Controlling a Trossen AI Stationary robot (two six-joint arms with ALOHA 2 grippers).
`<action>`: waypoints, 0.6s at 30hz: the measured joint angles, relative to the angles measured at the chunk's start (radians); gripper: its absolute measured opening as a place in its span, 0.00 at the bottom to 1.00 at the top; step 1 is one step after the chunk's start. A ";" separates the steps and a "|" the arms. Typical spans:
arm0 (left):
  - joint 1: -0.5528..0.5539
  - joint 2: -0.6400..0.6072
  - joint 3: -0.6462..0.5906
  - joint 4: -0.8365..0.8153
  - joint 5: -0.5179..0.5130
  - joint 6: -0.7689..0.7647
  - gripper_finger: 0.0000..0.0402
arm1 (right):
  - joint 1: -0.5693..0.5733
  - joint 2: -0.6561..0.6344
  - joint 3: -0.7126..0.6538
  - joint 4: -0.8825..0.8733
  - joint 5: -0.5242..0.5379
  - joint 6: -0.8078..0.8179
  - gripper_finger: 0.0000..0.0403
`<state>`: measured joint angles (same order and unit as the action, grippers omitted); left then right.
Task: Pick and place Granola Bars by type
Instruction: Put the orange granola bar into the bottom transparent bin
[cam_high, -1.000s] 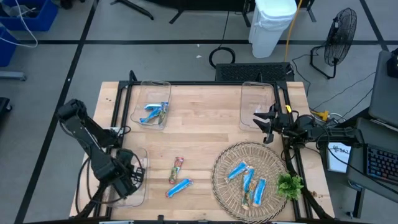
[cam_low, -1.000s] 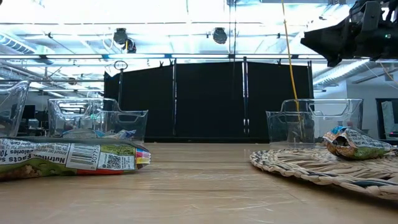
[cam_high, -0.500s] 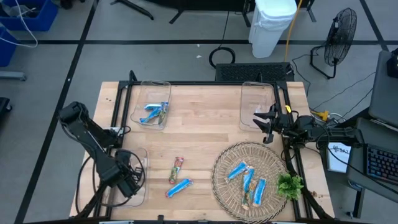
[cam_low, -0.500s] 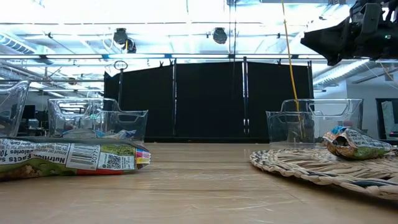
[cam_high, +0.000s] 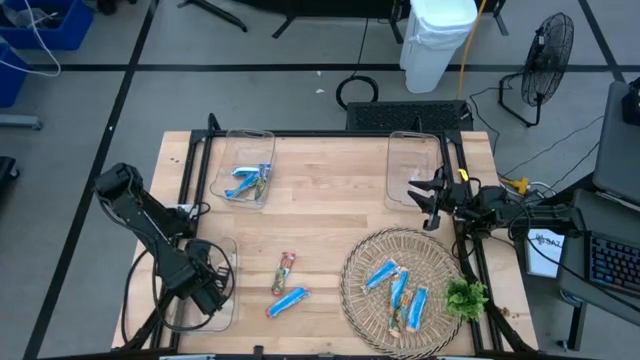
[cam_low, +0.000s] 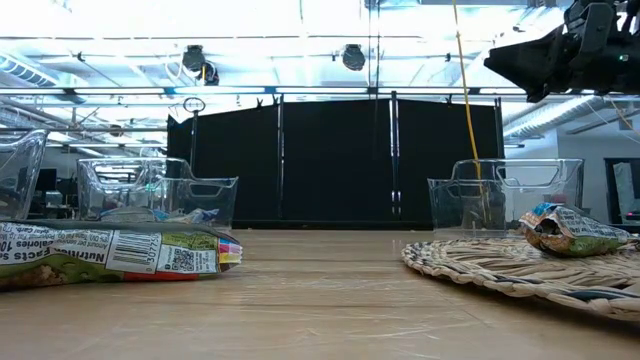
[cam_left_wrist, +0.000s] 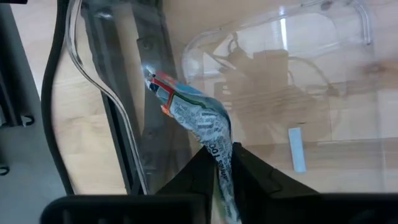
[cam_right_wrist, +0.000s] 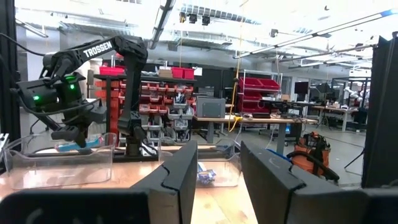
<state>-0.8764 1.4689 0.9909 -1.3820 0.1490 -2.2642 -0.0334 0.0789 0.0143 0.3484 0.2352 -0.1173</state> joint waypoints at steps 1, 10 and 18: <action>0.000 0.000 0.000 0.000 0.000 -0.001 0.16 | 0.000 0.000 0.000 -0.001 0.000 0.000 0.28; 0.000 -0.003 0.000 0.000 -0.030 0.049 0.19 | 0.000 0.000 0.000 -0.021 0.000 0.001 0.28; 0.037 -0.046 0.059 -0.006 -0.306 0.143 0.19 | 0.000 0.000 0.000 -0.024 -0.001 0.026 0.28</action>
<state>-0.8393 1.4229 1.0496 -1.3877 -0.1571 -2.1214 -0.0331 0.0792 0.0143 0.3241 0.2344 -0.0914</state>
